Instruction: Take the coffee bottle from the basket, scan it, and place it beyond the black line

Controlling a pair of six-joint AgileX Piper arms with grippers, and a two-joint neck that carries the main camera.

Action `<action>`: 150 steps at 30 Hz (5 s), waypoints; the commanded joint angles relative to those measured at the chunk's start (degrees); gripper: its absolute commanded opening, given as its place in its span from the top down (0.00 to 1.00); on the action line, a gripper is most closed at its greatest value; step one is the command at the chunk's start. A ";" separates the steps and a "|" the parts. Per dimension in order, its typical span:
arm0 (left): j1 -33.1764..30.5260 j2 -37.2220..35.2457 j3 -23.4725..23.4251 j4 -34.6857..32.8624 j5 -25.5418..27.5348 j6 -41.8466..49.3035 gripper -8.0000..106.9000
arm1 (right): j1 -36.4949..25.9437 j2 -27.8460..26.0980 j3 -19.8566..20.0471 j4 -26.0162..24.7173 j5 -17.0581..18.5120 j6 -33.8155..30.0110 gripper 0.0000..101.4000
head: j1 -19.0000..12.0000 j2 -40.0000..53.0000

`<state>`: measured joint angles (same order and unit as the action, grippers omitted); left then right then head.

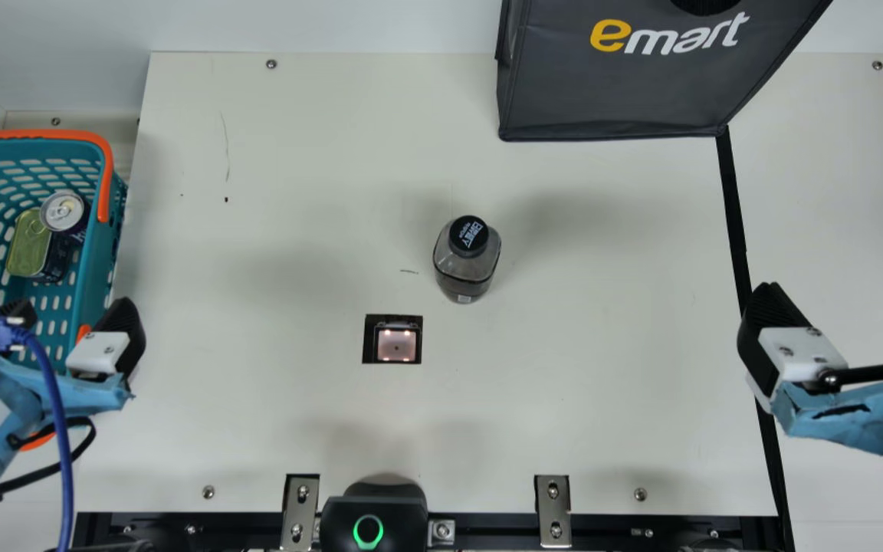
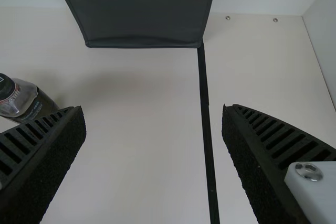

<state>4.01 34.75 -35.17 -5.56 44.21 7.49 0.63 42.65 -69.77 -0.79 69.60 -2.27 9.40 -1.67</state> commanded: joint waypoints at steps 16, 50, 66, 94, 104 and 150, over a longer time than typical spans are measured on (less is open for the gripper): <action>0.00 0.00 0.00 0.00 0.00 0.00 0.15 | 1.06 1.60 0.51 0.20 0.30 -0.79 0.10 | -1.48 0.09; 0.00 0.00 0.00 0.00 0.00 0.00 0.15 | 14.41 13.17 -2.25 -0.14 -2.37 -0.20 0.10 | -1.48 0.09; 0.00 0.00 0.00 0.00 0.00 0.00 0.15 | 23.99 19.10 -1.98 -3.54 -6.32 4.15 0.10 | -1.48 0.09; 0.00 0.00 0.00 0.00 0.00 0.00 0.15 | 34.94 29.41 -4.20 -1.80 -11.93 5.30 0.10 | -1.48 0.09; 0.00 0.00 0.00 0.00 0.00 0.00 0.15 | 37.07 33.61 -4.74 -1.86 -14.29 6.19 0.10 | -1.48 0.09; 0.00 0.00 0.00 0.00 0.00 0.00 0.15 | 37.81 46.85 -5.10 -3.06 -19.81 8.82 0.17 | -1.48 0.09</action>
<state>4.01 34.75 -35.17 -5.56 44.21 7.49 38.44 89.46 -74.87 -3.95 49.60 6.71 9.49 -1.67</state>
